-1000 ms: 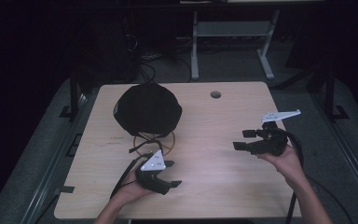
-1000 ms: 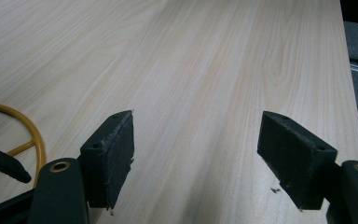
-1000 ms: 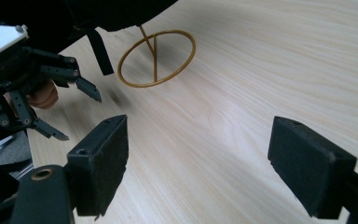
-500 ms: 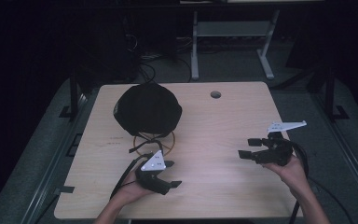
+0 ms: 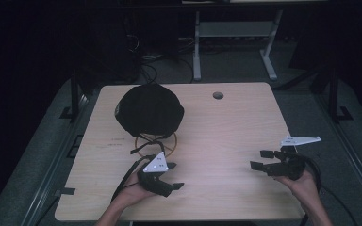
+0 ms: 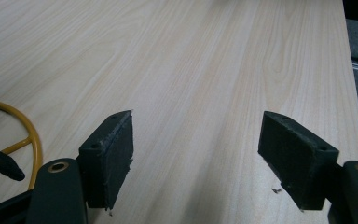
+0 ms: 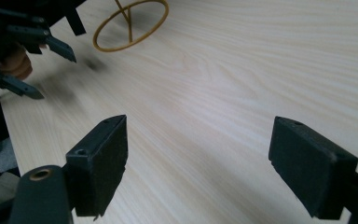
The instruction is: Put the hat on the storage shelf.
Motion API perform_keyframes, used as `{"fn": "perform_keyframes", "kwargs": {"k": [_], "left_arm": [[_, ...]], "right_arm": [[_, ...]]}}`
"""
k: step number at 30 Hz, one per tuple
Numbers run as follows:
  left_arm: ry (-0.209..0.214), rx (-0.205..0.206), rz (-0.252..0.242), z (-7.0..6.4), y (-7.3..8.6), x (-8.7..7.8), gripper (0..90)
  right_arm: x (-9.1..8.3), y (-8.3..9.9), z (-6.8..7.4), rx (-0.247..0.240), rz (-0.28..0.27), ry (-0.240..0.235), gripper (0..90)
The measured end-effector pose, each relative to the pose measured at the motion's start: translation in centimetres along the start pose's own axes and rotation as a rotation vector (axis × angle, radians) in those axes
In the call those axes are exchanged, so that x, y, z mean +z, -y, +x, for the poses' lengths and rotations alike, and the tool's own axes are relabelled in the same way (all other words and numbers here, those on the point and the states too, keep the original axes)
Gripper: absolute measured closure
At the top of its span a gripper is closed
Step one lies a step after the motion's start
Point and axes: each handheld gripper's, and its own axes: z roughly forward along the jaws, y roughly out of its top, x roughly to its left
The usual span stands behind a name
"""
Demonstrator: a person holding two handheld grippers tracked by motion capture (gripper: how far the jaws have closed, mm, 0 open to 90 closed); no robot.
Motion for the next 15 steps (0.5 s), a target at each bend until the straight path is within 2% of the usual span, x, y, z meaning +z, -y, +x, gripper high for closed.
{"fn": "perform_keyframes", "kwargs": {"k": [11,15], "left_arm": [[0.009,-0.004,-0.002,-0.1,0.0,0.2,26.1],[0.013,-0.001,-0.002,-0.2,0.0,0.3,26.1]], "right_arm": [[-0.2,3.0,1.3,0.002,-0.024,0.004,18.9],[0.0,4.6,2.0,0.009,-0.058,0.003,18.3]]}}
